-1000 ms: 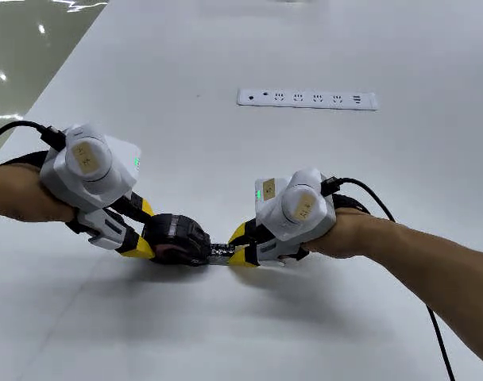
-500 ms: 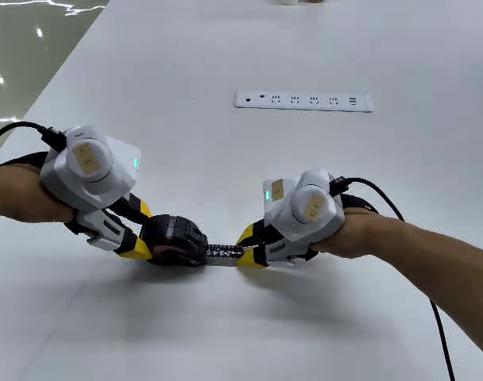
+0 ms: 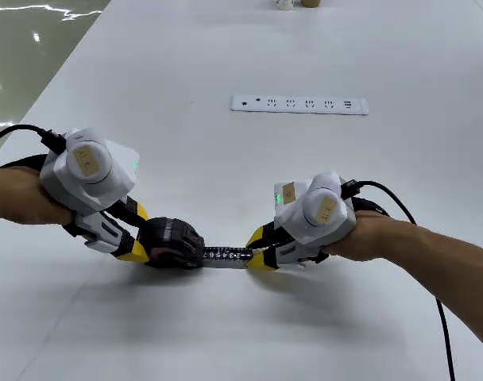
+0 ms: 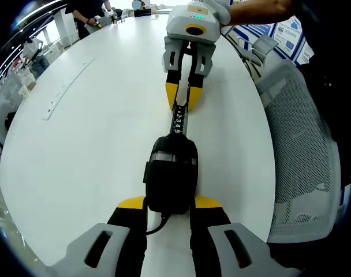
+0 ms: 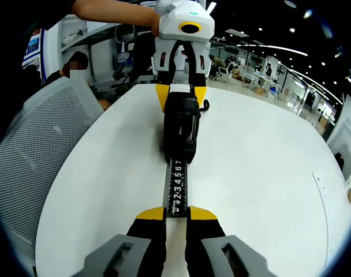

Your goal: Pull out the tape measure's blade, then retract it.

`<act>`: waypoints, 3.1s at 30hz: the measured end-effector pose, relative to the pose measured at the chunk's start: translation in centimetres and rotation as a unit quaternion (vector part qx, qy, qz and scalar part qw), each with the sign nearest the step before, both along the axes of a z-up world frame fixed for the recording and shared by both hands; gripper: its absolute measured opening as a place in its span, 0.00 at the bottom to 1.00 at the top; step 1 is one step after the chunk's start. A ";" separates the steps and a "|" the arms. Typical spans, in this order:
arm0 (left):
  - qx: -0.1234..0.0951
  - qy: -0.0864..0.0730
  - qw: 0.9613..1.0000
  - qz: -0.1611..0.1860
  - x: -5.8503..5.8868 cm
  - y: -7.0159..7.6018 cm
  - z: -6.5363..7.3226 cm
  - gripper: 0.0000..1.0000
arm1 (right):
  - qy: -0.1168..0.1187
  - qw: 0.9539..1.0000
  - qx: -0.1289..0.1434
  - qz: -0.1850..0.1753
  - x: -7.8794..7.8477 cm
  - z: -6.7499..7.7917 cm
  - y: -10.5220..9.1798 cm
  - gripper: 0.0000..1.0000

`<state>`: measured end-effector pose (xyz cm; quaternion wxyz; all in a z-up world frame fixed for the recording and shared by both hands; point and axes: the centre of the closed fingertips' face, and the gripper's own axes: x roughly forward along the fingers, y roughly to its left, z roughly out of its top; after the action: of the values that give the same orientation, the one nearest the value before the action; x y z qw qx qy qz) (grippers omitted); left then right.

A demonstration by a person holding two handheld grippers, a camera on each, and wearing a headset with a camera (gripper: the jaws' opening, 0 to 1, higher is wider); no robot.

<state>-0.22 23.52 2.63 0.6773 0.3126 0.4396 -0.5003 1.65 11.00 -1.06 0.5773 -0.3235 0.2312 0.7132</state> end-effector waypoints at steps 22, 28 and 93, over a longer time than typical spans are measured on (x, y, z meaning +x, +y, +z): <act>0.005 0.007 1.000 0.001 0.0 0.0 -0.1 0.22 | -0.002 1.000 -0.019 -0.010 0.5 0.0 -3.4 0.08; 0.007 0.007 1.000 0.001 0.0 0.0 -0.1 0.22 | -0.003 1.000 -0.024 -0.013 0.6 0.1 -4.4 0.08; 0.009 0.019 1.000 0.012 0.0 -0.1 -0.2 0.22 | -0.010 0.995 -0.073 -0.067 2.3 0.1 -15.5 0.08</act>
<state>-0.22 23.42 2.46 0.6720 0.3033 0.4608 -0.4940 3.91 -4.47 -0.96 0.6010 -0.3555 0.2981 0.6508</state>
